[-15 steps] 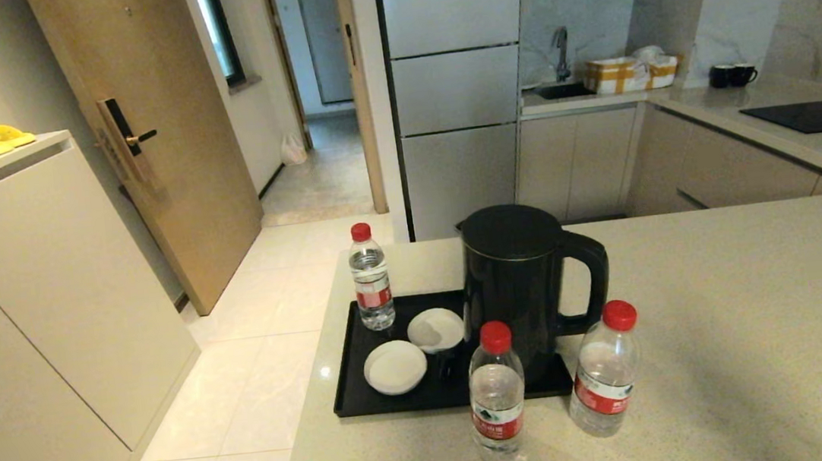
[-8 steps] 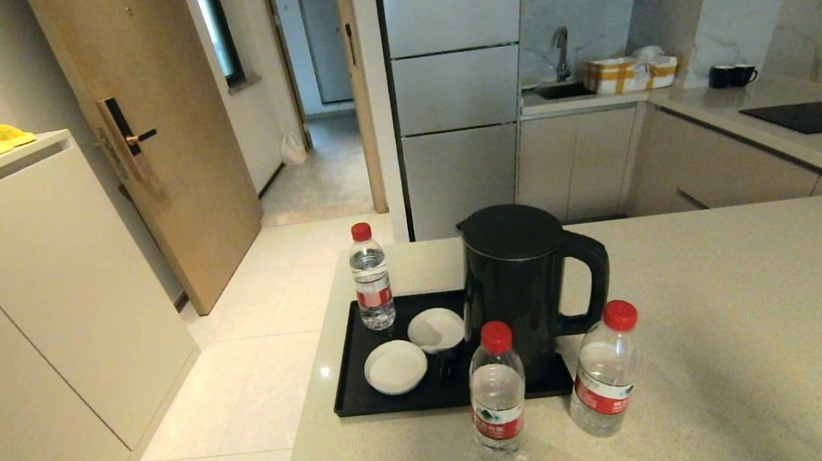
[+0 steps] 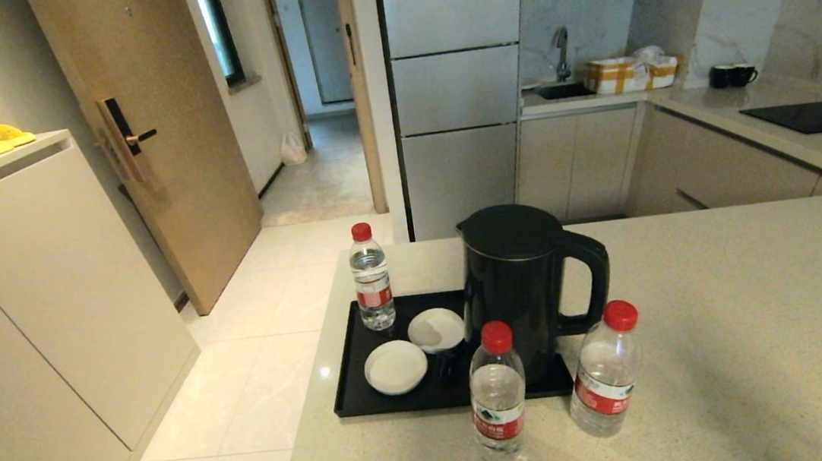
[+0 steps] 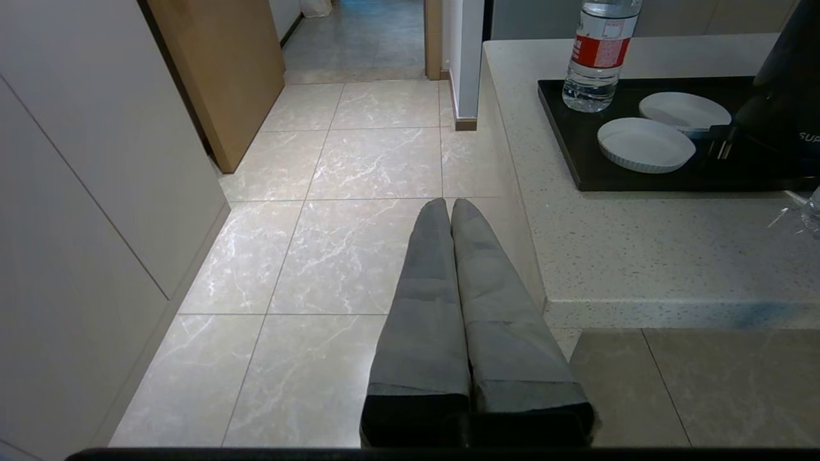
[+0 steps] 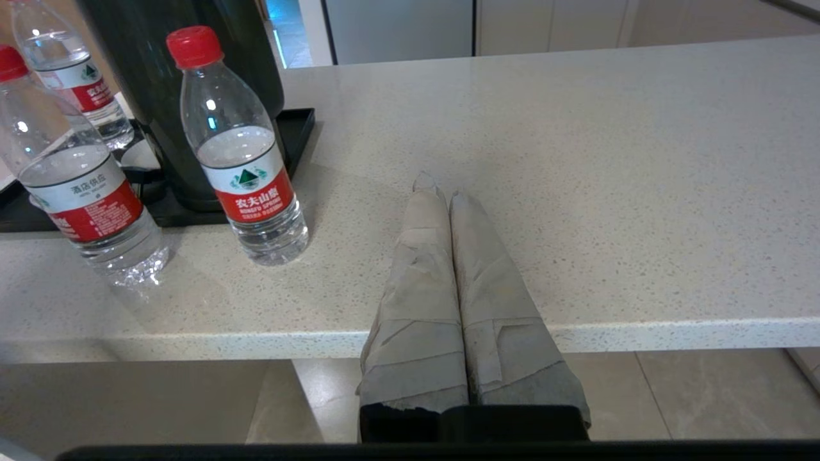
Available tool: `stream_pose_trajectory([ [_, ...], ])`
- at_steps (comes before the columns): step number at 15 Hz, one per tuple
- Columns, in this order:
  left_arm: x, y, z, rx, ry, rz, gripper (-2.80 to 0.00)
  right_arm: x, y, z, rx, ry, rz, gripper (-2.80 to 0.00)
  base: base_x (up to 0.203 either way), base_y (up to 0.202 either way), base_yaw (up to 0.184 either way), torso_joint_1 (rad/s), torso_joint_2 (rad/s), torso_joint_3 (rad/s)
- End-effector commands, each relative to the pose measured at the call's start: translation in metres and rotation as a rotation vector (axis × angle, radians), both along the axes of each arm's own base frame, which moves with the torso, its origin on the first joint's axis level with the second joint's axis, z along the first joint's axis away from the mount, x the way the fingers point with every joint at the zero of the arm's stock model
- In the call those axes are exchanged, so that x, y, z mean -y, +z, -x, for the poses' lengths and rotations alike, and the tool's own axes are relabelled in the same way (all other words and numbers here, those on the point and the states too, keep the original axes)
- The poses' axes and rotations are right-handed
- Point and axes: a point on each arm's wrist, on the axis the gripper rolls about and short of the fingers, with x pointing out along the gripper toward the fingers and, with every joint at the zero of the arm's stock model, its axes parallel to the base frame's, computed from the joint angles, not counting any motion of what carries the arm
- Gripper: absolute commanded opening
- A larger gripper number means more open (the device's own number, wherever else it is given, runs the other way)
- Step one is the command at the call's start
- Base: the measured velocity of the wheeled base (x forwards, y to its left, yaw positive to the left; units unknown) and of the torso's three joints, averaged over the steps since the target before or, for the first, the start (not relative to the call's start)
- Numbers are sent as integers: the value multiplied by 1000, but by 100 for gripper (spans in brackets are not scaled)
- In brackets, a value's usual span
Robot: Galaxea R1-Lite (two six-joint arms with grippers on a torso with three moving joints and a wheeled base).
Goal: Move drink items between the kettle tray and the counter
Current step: Return the bottled water to its original position
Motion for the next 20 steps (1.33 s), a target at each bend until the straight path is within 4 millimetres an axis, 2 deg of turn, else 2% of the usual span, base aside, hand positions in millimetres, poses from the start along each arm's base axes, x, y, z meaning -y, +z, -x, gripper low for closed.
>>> stream_pose_trajectory([
  [1,0,-2,0,-9,1,-1,-280,0,0,0,0,0,0,-280,0,0,0,0,0,0],
  [20,0,-2,0,-7,1,1,-280,0,0,0,-1,5,39,-280,0,0,0,0,0,0],
])
